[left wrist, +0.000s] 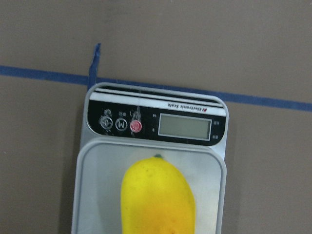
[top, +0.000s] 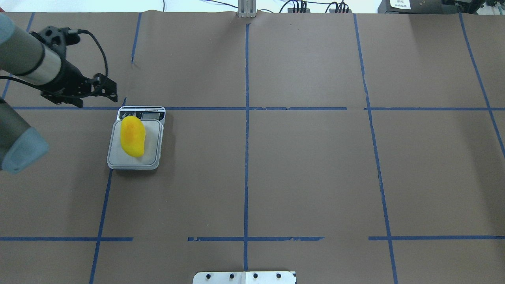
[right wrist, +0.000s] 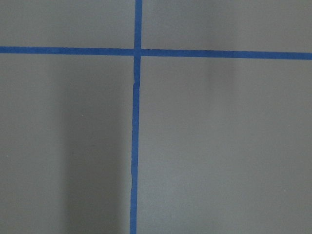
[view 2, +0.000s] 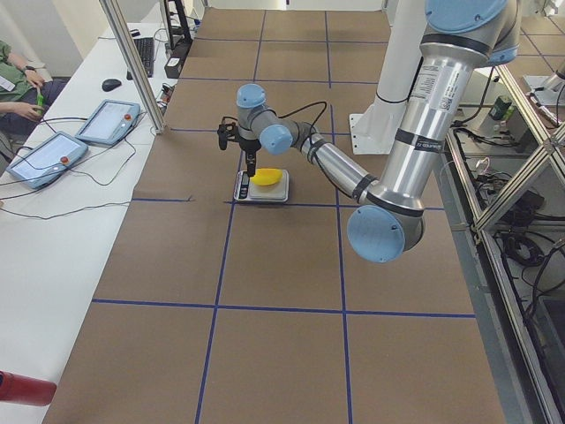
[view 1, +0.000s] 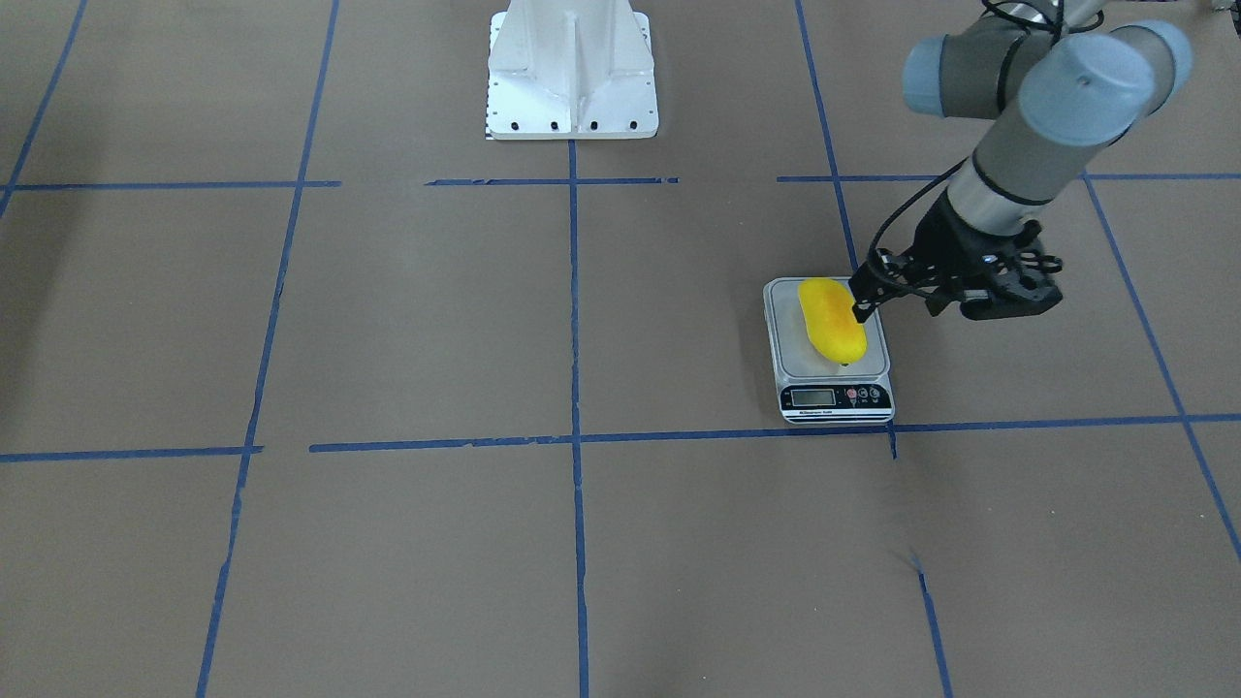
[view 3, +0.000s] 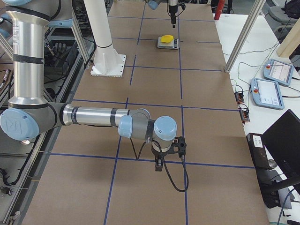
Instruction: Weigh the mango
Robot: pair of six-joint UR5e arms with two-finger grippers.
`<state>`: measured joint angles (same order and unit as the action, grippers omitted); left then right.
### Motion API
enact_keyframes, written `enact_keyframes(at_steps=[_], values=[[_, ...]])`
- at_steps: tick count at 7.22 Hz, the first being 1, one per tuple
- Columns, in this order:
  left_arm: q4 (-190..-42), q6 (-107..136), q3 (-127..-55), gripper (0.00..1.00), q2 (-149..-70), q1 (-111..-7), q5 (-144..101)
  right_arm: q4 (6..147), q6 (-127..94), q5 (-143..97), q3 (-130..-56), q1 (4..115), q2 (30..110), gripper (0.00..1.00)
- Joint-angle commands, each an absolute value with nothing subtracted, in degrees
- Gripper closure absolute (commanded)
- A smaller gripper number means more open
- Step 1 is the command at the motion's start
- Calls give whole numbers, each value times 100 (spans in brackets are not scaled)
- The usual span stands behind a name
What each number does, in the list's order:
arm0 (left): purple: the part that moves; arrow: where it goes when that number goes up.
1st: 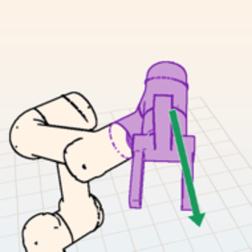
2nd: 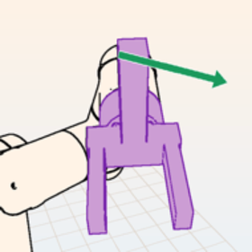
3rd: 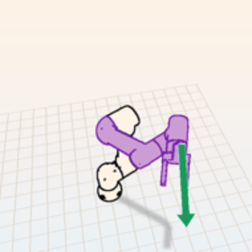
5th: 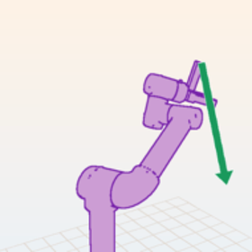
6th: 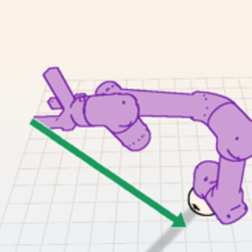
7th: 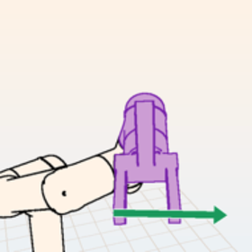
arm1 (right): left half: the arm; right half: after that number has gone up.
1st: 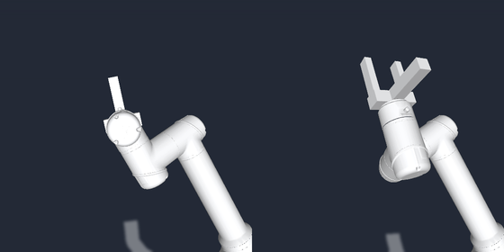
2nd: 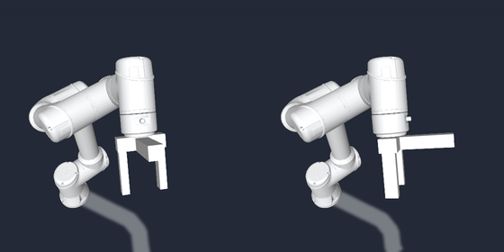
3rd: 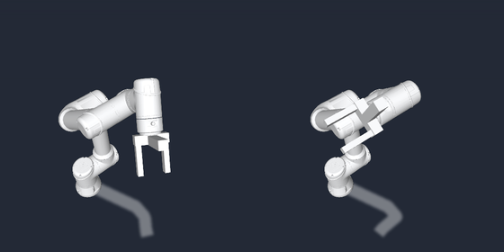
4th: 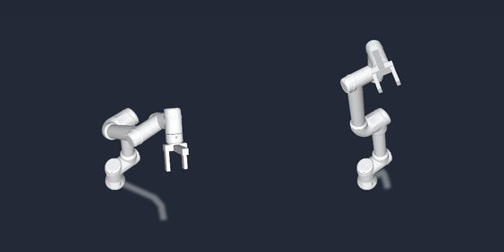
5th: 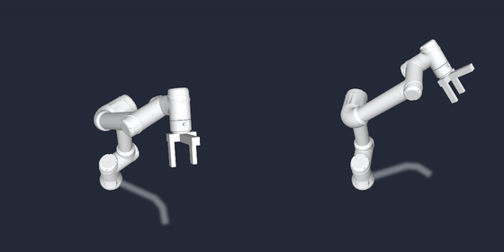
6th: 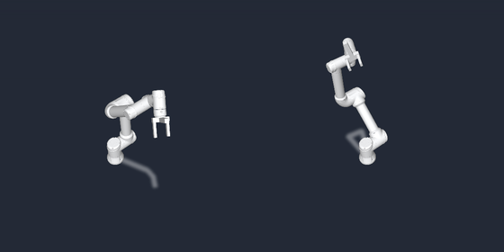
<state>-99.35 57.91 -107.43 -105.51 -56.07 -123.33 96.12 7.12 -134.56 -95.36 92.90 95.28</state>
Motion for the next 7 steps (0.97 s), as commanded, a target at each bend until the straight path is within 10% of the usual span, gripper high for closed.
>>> enact_keyframes(at_steps=[1,7], values=[[-9923,4481,-11021,0,-9795,-6474,-12349,9615,712,-13456,-9536,9290,9527,0],[-9914,44,-9599,0,-8527,-8780,-13489,9607,712,-13456,-9536,9290,9527,0]])
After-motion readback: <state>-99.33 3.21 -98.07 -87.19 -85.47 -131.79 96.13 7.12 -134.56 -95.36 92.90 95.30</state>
